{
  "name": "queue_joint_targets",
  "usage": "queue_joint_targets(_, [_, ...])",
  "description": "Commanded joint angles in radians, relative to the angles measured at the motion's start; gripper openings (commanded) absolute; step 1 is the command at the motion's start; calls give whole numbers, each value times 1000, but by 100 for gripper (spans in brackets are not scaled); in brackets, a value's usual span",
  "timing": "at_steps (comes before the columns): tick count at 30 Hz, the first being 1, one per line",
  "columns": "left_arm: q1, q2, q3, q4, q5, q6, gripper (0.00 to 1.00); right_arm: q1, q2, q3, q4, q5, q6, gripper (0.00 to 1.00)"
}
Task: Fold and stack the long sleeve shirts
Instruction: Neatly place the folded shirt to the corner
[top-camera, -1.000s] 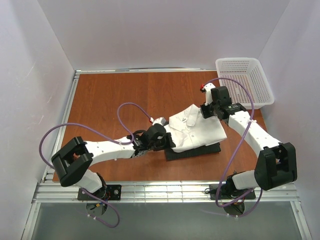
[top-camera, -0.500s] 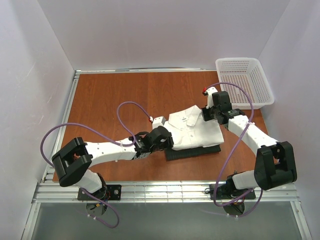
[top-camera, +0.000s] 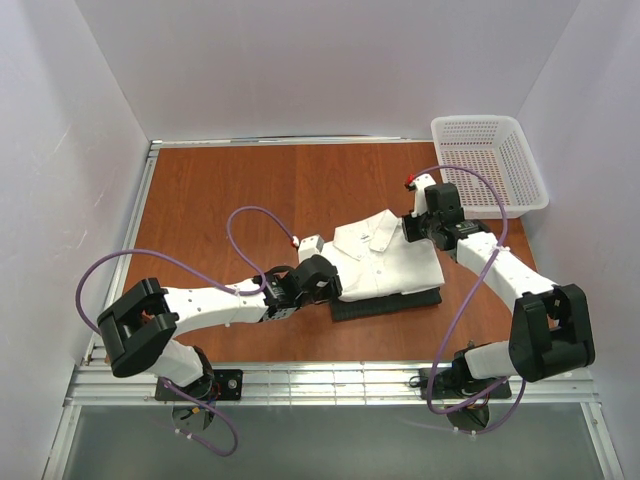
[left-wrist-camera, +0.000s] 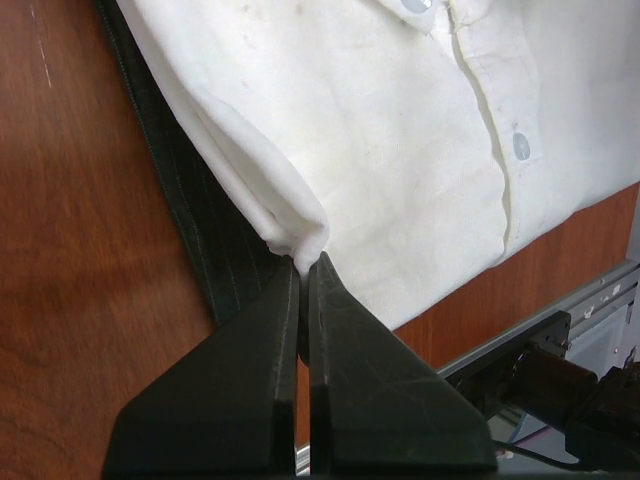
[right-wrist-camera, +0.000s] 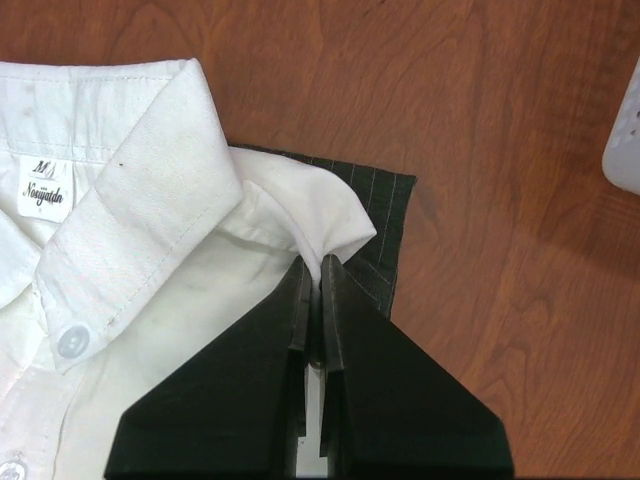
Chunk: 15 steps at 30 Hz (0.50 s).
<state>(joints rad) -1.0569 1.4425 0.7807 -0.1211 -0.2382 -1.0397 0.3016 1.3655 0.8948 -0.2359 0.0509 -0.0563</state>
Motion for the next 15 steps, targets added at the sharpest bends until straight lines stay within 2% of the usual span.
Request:
queue_joint_targets(1, [-3, -27, -26, -26, 4, -36, 0, -9, 21, -22, 56, 10, 7, 1])
queue_joint_targets(8, [-8, -8, -15, -29, 51, -40, 0, -9, 27, -36, 55, 59, 24, 1])
queue_joint_targets(15, [-66, -8, 9, -34, 20, -26, 0, -9, 20, 9, 50, 84, 26, 1])
